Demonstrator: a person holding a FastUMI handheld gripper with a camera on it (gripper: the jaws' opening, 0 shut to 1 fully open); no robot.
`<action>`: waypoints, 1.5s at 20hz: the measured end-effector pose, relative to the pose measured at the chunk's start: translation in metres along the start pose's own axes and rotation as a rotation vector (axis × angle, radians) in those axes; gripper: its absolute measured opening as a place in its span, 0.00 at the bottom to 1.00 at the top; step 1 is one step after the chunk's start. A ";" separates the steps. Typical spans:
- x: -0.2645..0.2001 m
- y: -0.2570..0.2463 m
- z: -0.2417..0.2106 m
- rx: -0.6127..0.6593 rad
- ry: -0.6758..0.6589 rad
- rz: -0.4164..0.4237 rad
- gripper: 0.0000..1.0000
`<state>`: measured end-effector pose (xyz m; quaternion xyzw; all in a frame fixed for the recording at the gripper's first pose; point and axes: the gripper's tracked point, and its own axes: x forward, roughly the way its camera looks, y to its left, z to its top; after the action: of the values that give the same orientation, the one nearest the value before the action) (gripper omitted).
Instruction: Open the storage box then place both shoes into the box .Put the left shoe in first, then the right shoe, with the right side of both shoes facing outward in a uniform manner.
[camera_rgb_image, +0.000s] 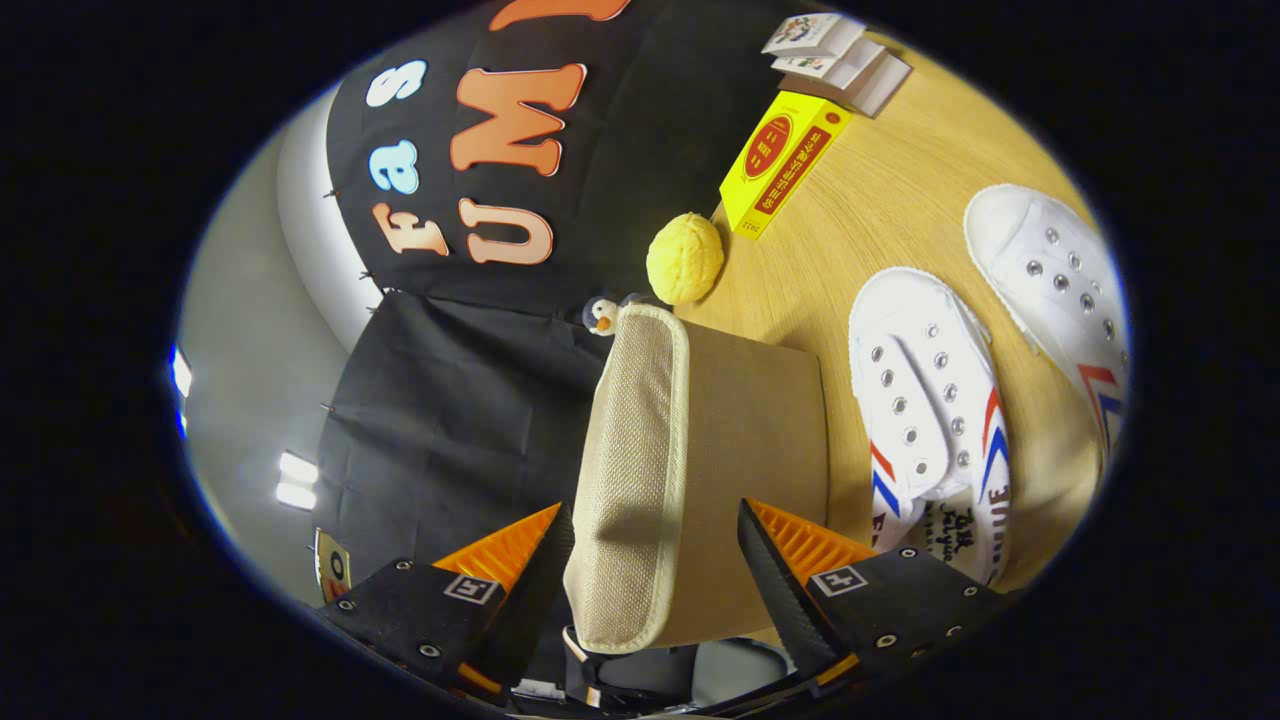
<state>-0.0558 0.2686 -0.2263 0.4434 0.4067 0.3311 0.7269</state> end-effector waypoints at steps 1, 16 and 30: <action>0.000 0.003 -0.001 0.032 -0.002 0.024 0.97; -0.011 0.073 0.015 0.061 -0.077 0.135 0.01; 0.083 0.233 -0.022 -0.251 -0.020 0.175 0.02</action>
<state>-0.0664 0.4371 -0.0441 0.3860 0.3144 0.4369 0.7492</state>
